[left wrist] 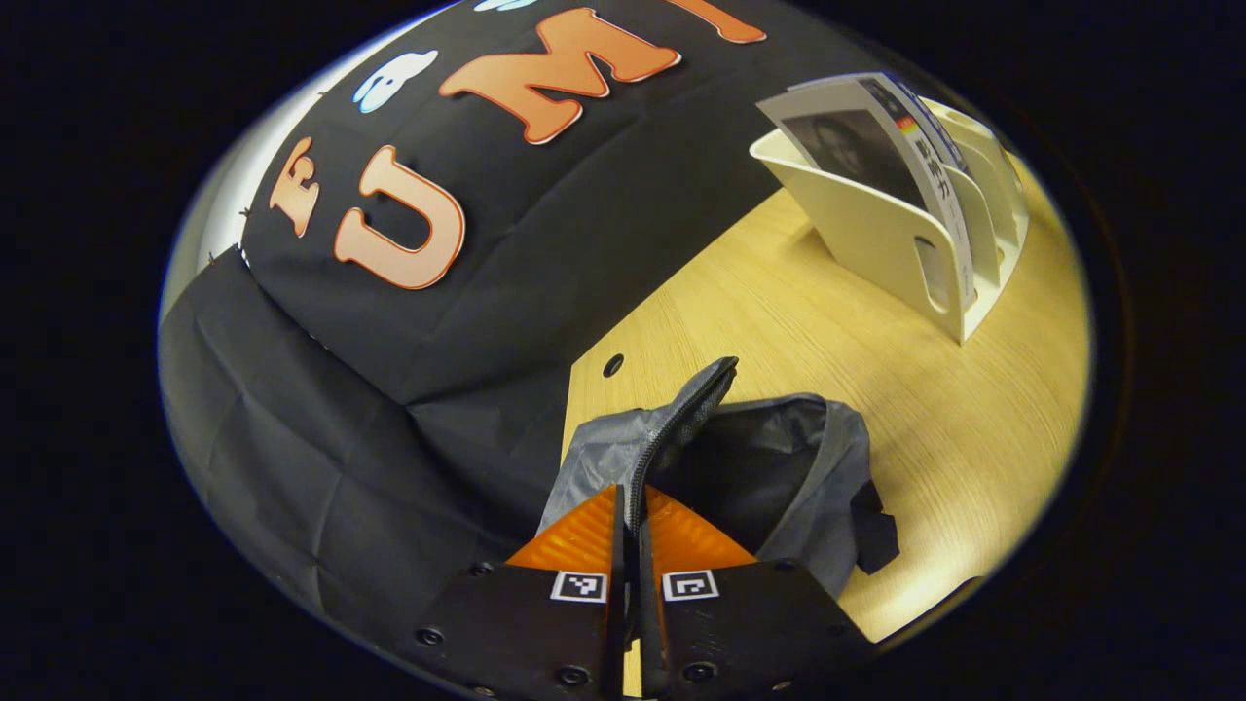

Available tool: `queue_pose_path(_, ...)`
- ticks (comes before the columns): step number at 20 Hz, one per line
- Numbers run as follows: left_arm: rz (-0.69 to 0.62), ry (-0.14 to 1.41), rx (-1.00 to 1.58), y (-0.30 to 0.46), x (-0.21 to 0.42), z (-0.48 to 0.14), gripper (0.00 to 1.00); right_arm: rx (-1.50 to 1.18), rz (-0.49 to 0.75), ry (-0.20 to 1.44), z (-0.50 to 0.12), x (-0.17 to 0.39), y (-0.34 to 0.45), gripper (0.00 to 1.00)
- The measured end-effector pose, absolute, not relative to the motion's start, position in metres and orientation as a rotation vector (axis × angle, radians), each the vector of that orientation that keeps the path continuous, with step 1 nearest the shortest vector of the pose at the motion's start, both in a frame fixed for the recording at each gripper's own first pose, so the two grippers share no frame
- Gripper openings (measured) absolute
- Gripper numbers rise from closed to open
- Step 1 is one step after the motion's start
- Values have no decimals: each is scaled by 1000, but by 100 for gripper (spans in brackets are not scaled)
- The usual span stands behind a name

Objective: Open the schoolbag, grab two books from the bookshelf and put them into the schoolbag.

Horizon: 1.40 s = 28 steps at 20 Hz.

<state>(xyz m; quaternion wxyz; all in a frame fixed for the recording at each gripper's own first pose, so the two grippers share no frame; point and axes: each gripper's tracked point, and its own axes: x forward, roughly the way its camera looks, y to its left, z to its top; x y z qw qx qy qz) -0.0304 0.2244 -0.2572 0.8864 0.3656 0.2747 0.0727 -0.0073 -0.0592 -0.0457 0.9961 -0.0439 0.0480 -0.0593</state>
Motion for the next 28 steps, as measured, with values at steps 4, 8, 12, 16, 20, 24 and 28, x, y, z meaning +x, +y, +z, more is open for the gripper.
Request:
queue_pose_path(4, 38, 533, 679, 238, -19, -231, 6, -74, -166, 92, -33, -11, -16, 97)
queue_pose_path(8, -80, 544, 575, 254, -5, -216, 4, -130, -189, 93, -23, -9, 22, 97)
queue_pose_path(12, -155, 531, 471, 278, 8, -195, 4, -125, -185, 131, -25, -1, 57, 97)
queue_pose_path(16, -250, 544, 349, 293, 14, -174, 5, -152, -174, 214, -30, 7, 84, 98)
queue_pose_path(20, -330, 578, 279, 302, 20, -164, 5, -185, -135, 289, -29, 18, 110, 98)
queue_pose_path(24, -364, 621, 199, 306, 30, -158, 5, -143, -75, 404, -46, 37, 128, 98)
queue_pose_path(28, -380, 630, 136, 301, 32, -152, 5, -98, -14, 535, -70, 55, 133, 98)
